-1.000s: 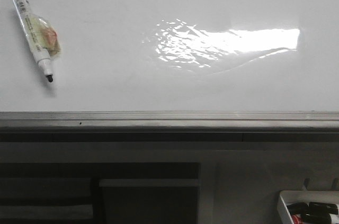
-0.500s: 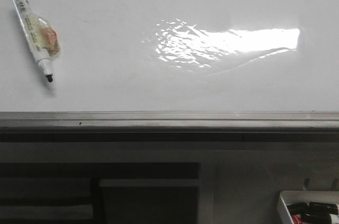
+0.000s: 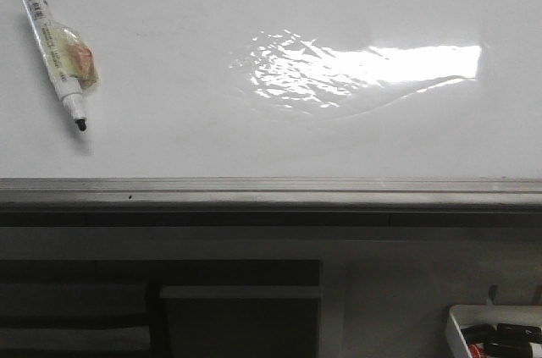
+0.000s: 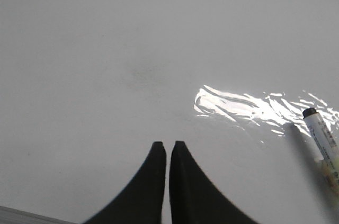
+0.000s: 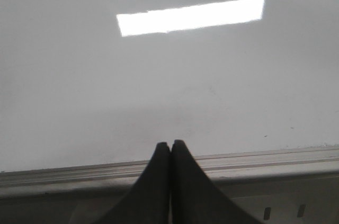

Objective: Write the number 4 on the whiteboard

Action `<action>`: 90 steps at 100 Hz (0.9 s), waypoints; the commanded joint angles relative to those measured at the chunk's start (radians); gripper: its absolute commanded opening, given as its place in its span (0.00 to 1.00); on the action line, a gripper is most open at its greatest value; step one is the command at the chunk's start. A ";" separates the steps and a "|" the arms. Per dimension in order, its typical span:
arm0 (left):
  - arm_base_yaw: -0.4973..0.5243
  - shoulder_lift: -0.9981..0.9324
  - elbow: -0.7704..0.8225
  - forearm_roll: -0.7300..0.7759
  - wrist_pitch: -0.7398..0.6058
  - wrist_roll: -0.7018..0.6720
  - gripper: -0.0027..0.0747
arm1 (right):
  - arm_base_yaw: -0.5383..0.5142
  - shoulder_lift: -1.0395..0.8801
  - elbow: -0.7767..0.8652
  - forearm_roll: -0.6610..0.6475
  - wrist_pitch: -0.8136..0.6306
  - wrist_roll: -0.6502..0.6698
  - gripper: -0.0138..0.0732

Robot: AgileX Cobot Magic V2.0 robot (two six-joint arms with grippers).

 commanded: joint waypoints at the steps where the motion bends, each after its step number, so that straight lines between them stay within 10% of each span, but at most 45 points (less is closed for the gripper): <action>1: -0.008 -0.023 -0.044 -0.061 -0.031 -0.009 0.01 | -0.006 -0.002 0.000 0.042 -0.043 -0.002 0.09; 43: -0.008 0.195 -0.267 0.186 0.175 0.002 0.02 | 0.029 0.355 -0.278 0.082 0.186 -0.002 0.09; 68: -0.008 0.276 -0.262 0.158 0.117 0.000 0.50 | 0.058 0.387 -0.282 0.082 0.050 -0.002 0.09; 90: -0.010 0.355 -0.210 0.118 -0.160 -0.004 0.52 | 0.077 0.387 -0.282 0.082 0.042 -0.002 0.09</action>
